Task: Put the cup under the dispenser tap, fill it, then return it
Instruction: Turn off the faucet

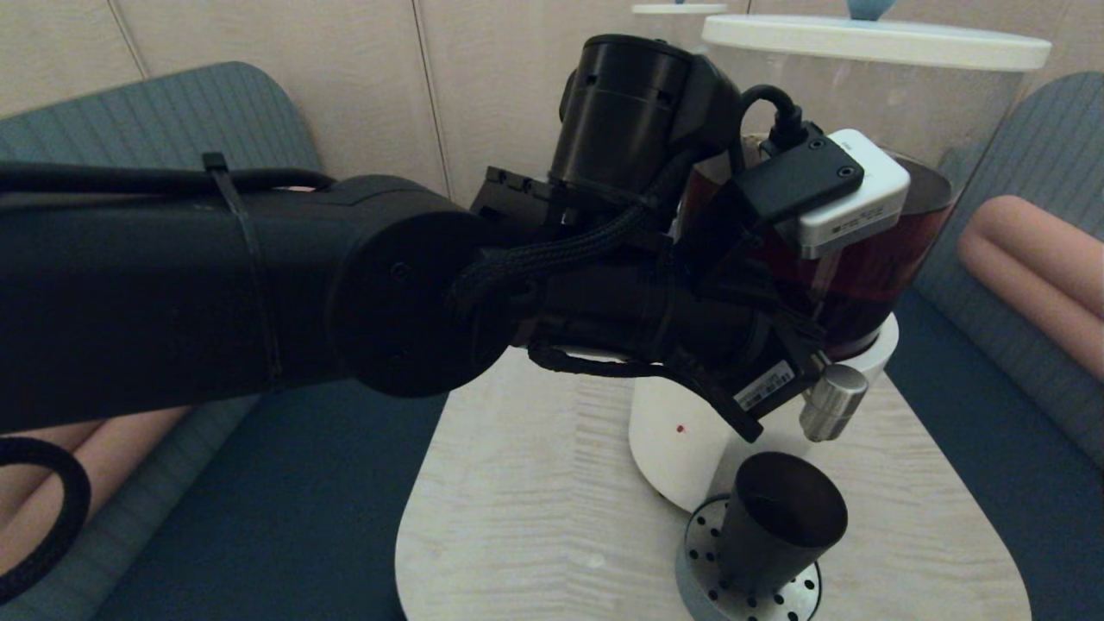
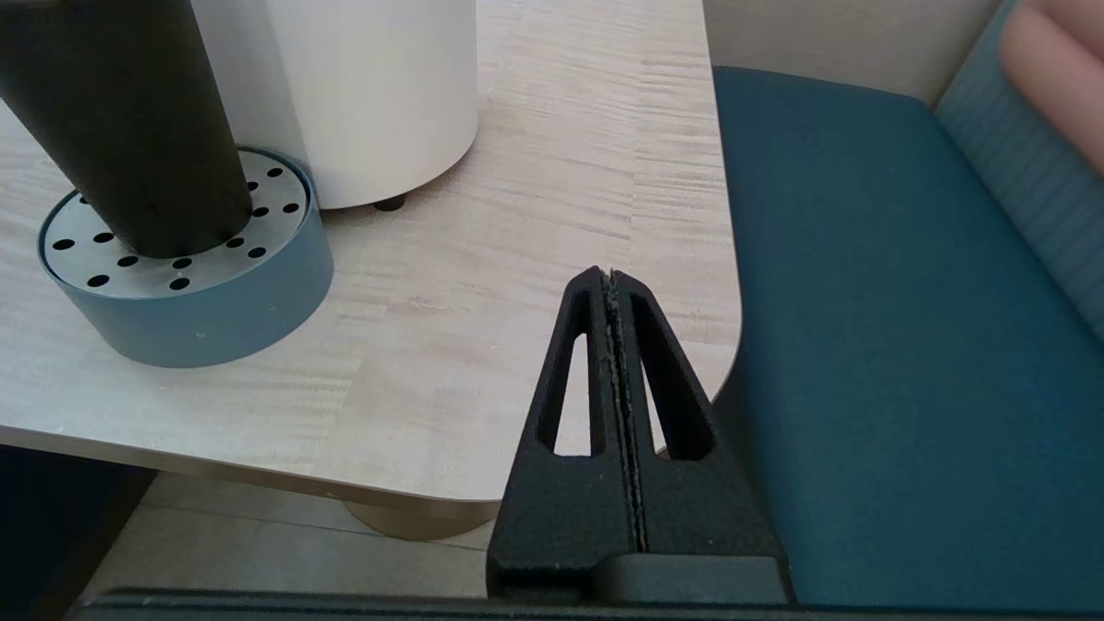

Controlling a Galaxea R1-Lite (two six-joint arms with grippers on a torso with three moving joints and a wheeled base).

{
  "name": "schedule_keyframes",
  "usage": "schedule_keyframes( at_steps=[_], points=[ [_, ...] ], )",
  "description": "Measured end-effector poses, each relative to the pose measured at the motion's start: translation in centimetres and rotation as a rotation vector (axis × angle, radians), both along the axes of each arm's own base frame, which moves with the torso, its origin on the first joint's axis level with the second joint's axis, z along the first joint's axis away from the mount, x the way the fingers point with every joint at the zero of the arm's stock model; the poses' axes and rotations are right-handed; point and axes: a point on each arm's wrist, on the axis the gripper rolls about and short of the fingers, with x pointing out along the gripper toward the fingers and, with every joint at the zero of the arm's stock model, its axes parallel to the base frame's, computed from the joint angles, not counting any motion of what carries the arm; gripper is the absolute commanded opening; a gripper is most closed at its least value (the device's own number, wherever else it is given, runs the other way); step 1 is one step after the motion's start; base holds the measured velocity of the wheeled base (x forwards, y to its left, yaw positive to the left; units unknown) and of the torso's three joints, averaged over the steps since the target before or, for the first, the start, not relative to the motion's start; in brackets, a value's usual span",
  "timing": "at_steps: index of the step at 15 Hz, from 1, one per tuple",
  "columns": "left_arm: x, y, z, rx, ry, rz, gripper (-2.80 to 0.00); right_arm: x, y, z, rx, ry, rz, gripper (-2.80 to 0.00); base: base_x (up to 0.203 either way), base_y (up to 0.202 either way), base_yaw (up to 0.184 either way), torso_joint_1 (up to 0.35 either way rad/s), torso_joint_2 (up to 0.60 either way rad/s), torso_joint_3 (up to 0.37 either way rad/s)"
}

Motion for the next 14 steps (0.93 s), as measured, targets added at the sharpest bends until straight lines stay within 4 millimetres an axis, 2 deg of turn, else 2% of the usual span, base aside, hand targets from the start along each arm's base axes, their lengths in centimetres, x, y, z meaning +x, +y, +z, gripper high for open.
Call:
schedule_keyframes(
  at_steps=[4, 8, 11, 14],
  points=[
    [-0.2, 0.3, 0.1, 0.003, 0.002, 0.007, -2.80, 0.0, 0.0, 0.0, 0.000, 0.000, 0.000, -2.80, 0.000, 0.000, 0.000, 0.000, 0.00, 0.000],
    [-0.9, 1.4, 0.5, 0.001, 0.022, 0.031, -2.80, 0.0, 0.0, 0.0, 0.000, 0.000, 0.000, -2.80, 0.000, 0.000, 0.000, 0.000, 0.00, 0.000],
    [-2.0, 3.0, 2.1, -0.065, 0.100, 0.062, -2.80, 0.0, 0.0, 0.0, 0.000, 0.000, 0.000, -2.80, 0.000, 0.000, 0.000, 0.000, 0.00, 0.000],
    [-3.8, 5.5, 4.0, -0.151, 0.202, 0.092, -2.80, 0.0, 0.0, 0.0, 0.000, 0.000, 0.000, -2.80, 0.000, 0.000, 0.000, 0.000, 0.00, 0.000]
  ],
)
